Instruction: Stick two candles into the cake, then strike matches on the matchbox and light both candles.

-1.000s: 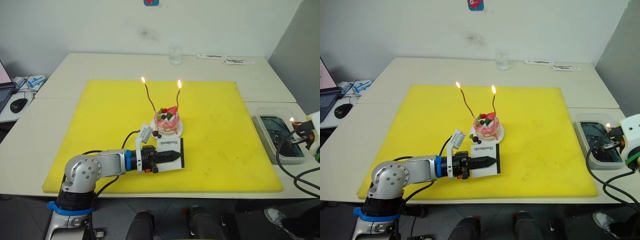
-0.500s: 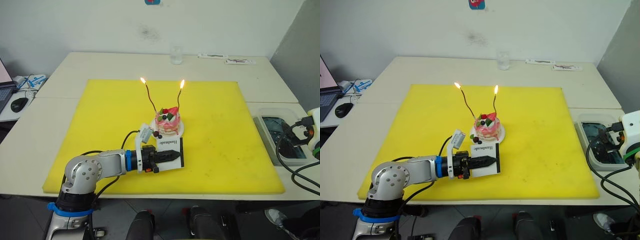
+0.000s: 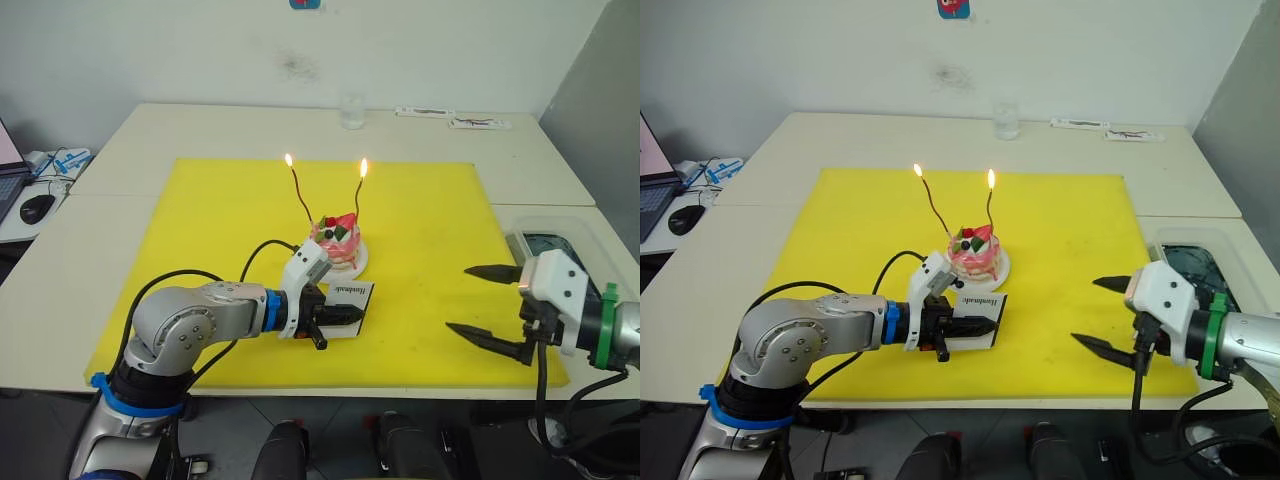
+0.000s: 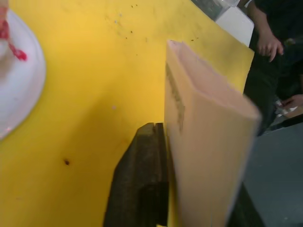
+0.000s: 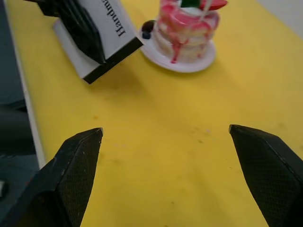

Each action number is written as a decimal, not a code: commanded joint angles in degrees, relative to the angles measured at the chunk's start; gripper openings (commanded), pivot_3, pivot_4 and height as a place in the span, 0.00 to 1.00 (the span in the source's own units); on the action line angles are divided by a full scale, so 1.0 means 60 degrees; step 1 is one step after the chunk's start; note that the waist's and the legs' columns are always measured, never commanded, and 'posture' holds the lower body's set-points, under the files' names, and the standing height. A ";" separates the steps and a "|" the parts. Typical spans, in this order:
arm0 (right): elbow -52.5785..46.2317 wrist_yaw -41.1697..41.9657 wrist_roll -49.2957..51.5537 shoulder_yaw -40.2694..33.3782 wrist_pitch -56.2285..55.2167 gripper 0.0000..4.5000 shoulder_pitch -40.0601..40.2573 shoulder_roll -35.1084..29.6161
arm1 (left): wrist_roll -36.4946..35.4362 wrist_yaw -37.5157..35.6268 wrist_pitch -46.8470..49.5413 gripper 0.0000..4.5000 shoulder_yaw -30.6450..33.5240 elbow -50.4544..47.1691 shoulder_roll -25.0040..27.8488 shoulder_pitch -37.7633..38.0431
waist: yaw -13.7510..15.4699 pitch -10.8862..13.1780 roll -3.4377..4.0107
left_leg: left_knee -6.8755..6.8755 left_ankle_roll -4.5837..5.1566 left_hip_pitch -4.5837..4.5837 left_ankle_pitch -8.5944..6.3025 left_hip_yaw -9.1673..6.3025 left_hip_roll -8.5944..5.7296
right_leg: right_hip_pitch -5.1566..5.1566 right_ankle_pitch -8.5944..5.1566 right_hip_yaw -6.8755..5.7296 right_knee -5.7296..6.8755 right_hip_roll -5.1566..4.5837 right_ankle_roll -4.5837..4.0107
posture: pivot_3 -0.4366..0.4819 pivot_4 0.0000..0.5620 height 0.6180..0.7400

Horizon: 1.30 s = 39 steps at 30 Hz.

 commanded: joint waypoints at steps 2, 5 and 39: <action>0.0022 0.0385 0.0197 0.0472 -0.0163 1.00 -0.0362 -0.0342 | -0.0454 -0.0302 0.0423 0.61 0.0530 -0.0660 0.0503 -0.0277 | 0.0002 0.0001 -0.0001 | -0.0004 0.0000 -0.0009 0.0000 -0.0003 0.0001 | -0.0007 -0.0002 -0.0005 -0.0001 0.0000 -0.0004 | 0.48 0.27 1.00; 0.0312 0.0553 -0.0051 0.0764 -0.0531 1.00 -0.0473 -0.0409 | -0.0615 -0.0465 0.0578 0.82 0.0798 -0.0772 0.0882 -0.0336 | 0.0003 0.0002 -0.0003 | -0.0005 0.0000 -0.0027 0.0000 -0.0007 0.0001 | -0.0019 -0.0006 -0.0010 -0.0004 0.0000 -0.0009 | 0.48 0.27 1.00; 0.2702 0.1662 0.0345 -0.0255 -0.1998 1.00 -0.2113 -0.1075 | 0.4166 -0.4637 -0.7333 0.99 0.4827 0.1232 0.4129 0.5669 | 0.0028 0.0032 -0.0029 | -0.0017 0.0000 -0.0059 -0.0003 0.0043 0.0027 | -0.0089 -0.0015 -0.0004 0.0008 -0.0012 -0.0022 | 0.48 0.27 1.00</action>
